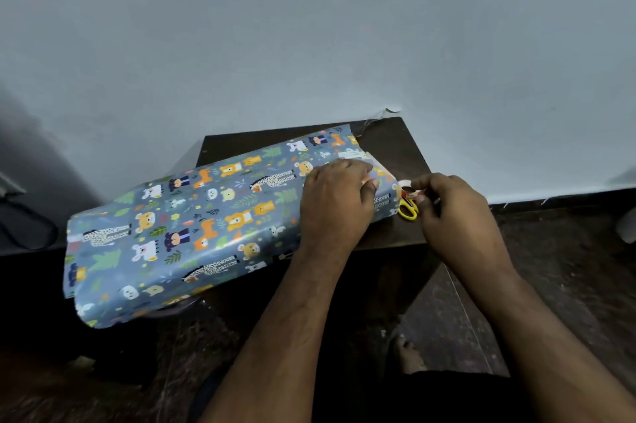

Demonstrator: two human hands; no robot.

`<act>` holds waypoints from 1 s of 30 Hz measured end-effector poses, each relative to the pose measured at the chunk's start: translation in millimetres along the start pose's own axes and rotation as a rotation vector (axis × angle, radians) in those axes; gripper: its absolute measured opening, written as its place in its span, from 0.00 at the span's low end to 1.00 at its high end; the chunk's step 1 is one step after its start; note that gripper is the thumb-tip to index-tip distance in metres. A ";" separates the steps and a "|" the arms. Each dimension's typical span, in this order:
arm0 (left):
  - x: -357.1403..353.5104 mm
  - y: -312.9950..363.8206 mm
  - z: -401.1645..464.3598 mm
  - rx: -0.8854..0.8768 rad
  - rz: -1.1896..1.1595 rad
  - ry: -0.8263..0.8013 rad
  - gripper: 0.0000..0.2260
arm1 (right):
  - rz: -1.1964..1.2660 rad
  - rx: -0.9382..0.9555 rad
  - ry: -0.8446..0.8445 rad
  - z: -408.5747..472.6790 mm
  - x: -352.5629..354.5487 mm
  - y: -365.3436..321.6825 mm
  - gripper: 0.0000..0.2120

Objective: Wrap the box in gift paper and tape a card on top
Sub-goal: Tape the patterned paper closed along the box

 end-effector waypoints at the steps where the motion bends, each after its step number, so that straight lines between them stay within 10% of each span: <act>1: -1.1 -0.3 -0.6 -0.022 0.020 -0.007 0.11 | -0.052 -0.013 -0.064 4.6 -4.0 5.7 0.11; 16: -19.3 -3.9 2.6 -0.019 0.145 -0.039 0.15 | -0.080 -0.020 -0.046 45.3 -29.1 33.2 0.09; 23: -15.0 3.9 -4.1 0.080 -0.408 -0.004 0.26 | 0.708 -0.044 0.039 29.5 -6.6 -0.4 0.06; 30: -3.8 5.3 -7.8 0.130 -0.888 -0.031 0.21 | 0.864 0.185 -0.110 3.9 -8.8 -34.9 0.08</act>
Point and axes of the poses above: each hand's wrist, its own z-axis towards the middle knuckle, its own x-axis out of the back of the hand, y = z × x, the point moved 3 cm from there along z, towards the middle knuckle, and after that the axes turned 7 degrees about -z, right-handed, at the moved point
